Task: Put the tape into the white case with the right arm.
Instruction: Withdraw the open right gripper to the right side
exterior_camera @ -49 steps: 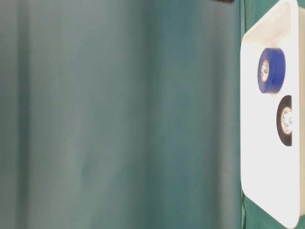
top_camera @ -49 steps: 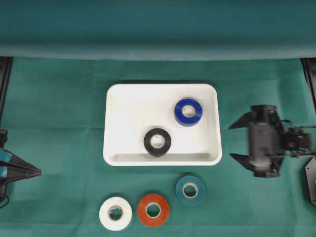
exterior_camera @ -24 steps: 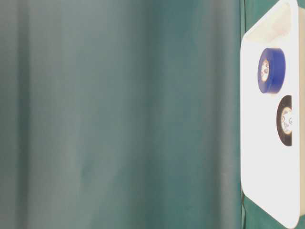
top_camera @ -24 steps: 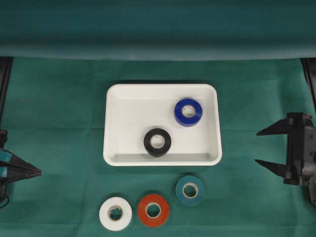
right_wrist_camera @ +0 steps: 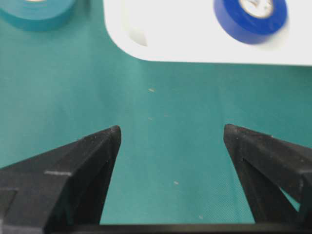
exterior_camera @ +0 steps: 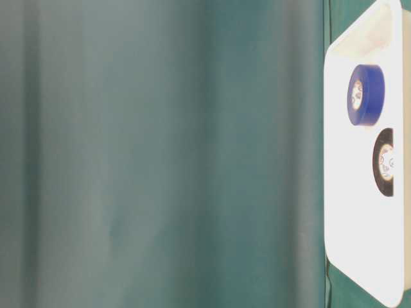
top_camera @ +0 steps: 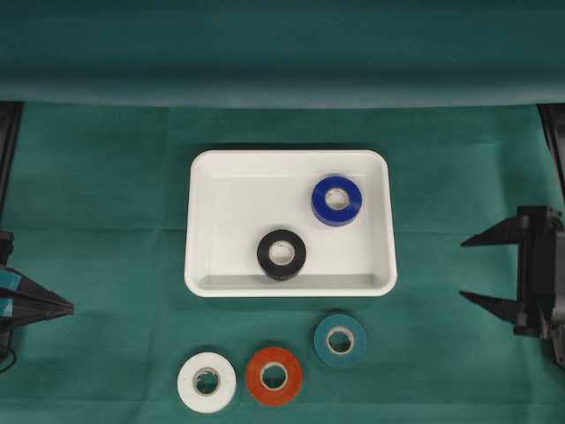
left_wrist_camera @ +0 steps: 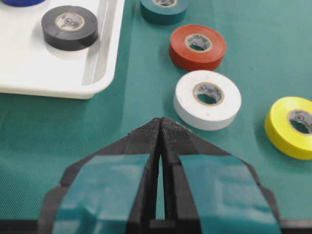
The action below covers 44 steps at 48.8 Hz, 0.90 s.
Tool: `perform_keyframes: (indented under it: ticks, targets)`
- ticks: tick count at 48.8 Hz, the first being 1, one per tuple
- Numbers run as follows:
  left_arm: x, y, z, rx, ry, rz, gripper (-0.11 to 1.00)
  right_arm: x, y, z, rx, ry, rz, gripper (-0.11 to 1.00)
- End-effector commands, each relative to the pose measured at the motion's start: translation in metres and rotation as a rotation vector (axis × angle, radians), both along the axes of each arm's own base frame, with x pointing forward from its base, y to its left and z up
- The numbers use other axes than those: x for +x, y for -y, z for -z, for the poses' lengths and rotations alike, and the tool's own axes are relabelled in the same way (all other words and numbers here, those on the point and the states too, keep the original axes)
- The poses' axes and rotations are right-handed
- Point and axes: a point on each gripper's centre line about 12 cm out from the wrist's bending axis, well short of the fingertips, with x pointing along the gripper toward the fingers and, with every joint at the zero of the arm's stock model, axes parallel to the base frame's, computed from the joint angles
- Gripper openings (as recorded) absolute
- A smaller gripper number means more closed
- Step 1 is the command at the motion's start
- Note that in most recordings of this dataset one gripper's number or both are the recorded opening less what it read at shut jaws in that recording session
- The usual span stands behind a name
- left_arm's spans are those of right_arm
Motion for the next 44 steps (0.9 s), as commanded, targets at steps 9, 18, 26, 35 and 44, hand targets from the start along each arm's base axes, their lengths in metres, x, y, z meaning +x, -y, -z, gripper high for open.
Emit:
perform_keyframes:
  ticks: [9, 18, 26, 35, 44]
  targets:
    - [0.001, 0.0, -0.005, 0.0, 0.014, -0.002, 0.0, 0.005, -0.028, 0.0, 0.011, 0.03, -0.163, 0.57]
    - [0.001, 0.0, -0.005, 0.0, 0.014, -0.003, 0.0, 0.004, -0.042, 0.001, 0.013, 0.029, -0.241, 0.57]
    - [0.001, 0.0, -0.005, 0.0, 0.014, -0.003, 0.0, 0.004, -0.046, 0.002, 0.013, 0.02, -0.265, 0.57]
    - [0.001, 0.0, -0.005, 0.0, 0.014, -0.002, 0.0, 0.003, -0.046, 0.004, 0.01, 0.015, -0.271, 0.57]
    - [0.002, 0.0, -0.005, 0.0, 0.015, -0.002, 0.0, 0.004, -0.047, 0.004, 0.01, 0.016, -0.272, 0.57]
